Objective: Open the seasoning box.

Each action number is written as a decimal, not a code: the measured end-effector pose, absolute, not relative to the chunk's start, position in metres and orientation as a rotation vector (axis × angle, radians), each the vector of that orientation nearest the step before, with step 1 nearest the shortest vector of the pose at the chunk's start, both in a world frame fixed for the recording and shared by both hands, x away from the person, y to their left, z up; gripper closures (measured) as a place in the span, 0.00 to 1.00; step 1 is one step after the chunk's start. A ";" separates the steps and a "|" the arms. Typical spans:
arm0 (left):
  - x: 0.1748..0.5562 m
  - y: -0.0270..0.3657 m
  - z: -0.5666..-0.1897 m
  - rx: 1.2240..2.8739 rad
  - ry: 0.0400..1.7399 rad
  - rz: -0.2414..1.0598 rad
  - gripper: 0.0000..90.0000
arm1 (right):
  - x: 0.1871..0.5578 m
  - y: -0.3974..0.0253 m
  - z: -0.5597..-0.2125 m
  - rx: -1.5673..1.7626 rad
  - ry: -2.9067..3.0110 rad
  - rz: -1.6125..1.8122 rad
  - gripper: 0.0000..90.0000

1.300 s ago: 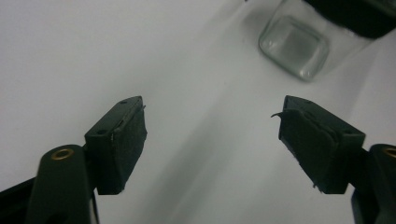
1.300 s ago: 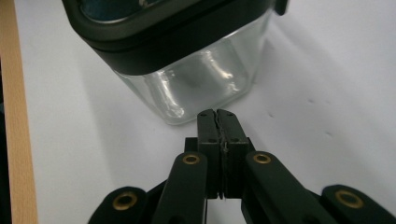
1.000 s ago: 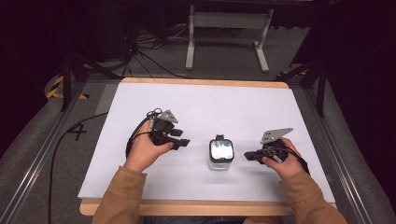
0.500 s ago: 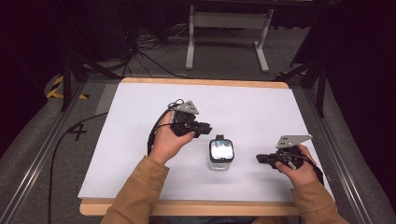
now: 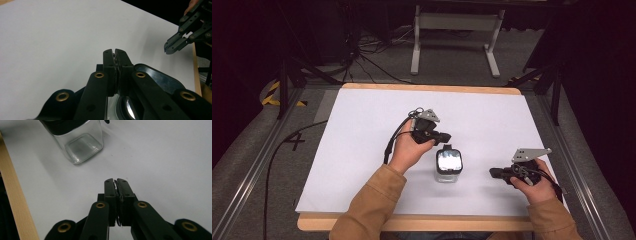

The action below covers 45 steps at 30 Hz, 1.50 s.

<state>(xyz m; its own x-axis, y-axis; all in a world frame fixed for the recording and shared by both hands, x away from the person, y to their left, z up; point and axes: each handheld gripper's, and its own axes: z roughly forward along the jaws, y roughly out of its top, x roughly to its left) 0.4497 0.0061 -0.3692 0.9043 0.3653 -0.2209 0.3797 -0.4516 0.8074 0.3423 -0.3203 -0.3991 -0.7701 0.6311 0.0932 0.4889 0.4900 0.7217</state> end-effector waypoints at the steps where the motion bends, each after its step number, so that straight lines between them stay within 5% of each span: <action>1: 0.450 0.005 -0.370 2.087 0.533 -0.032 0.97 | 0.342 -0.321 -0.399 0.969 2.547 1.146 0.97; 45: 0.447 0.004 -0.376 2.087 0.554 -0.036 1.00 | 0.334 -0.253 -0.379 0.723 2.606 1.290 0.99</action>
